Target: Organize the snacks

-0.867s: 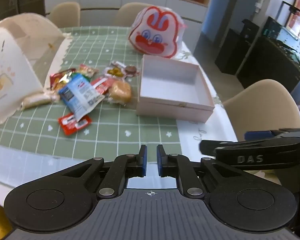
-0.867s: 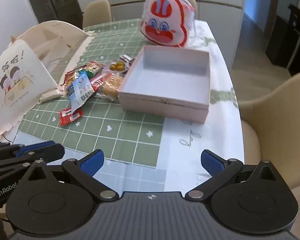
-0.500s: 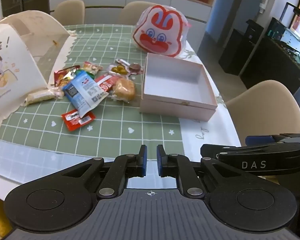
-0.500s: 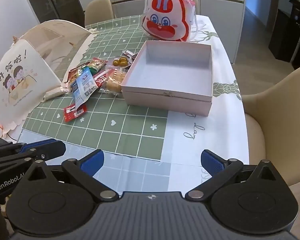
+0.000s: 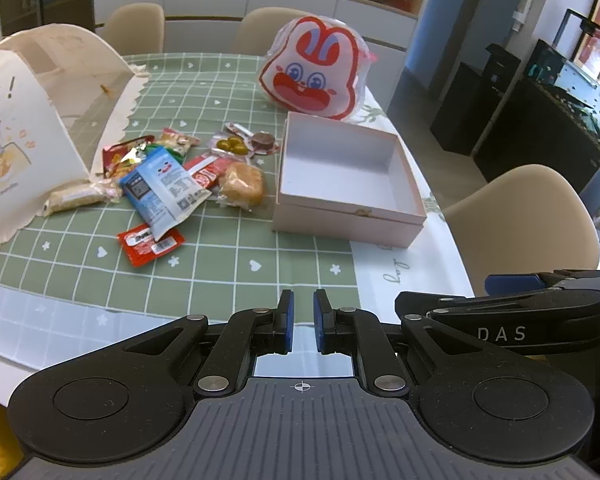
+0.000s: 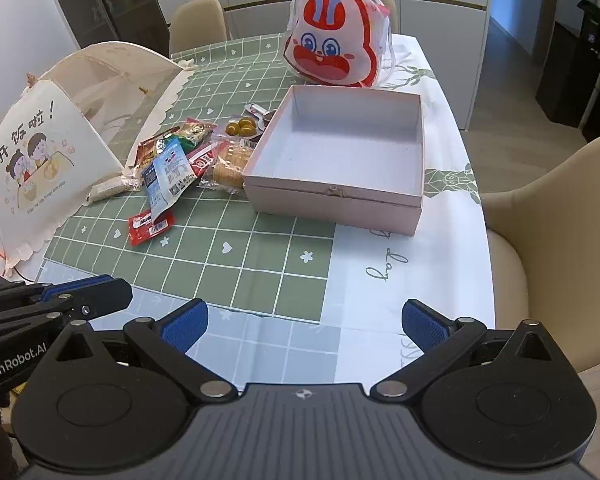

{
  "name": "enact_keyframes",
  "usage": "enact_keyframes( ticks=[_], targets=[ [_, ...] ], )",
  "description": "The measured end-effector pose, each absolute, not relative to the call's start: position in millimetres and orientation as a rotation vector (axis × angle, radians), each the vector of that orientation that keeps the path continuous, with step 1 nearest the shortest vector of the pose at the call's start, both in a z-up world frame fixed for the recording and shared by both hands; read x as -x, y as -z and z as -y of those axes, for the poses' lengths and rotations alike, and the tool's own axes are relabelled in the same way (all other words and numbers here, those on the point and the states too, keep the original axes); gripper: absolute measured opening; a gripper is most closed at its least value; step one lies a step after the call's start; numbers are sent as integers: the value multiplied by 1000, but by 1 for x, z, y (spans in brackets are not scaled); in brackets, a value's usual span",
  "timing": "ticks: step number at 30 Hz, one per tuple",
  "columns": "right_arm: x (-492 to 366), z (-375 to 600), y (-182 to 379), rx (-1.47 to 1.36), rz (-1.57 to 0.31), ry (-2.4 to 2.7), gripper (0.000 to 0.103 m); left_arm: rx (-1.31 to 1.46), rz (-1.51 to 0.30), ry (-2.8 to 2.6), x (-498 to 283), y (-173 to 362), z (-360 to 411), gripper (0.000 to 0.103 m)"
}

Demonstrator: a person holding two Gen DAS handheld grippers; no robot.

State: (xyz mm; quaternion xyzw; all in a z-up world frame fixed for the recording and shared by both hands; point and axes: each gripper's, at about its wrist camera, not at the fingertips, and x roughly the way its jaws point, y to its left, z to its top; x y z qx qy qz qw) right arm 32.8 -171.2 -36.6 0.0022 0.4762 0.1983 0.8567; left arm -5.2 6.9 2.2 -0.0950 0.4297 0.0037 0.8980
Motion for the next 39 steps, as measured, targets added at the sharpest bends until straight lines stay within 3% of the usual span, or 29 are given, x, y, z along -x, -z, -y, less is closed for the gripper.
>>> enact_keyframes(
  ticks=[39],
  targets=[
    [-36, 165, 36, -2, -982, -431, 103, 217, -890, -28, 7, -2, -5, 13]
  ],
)
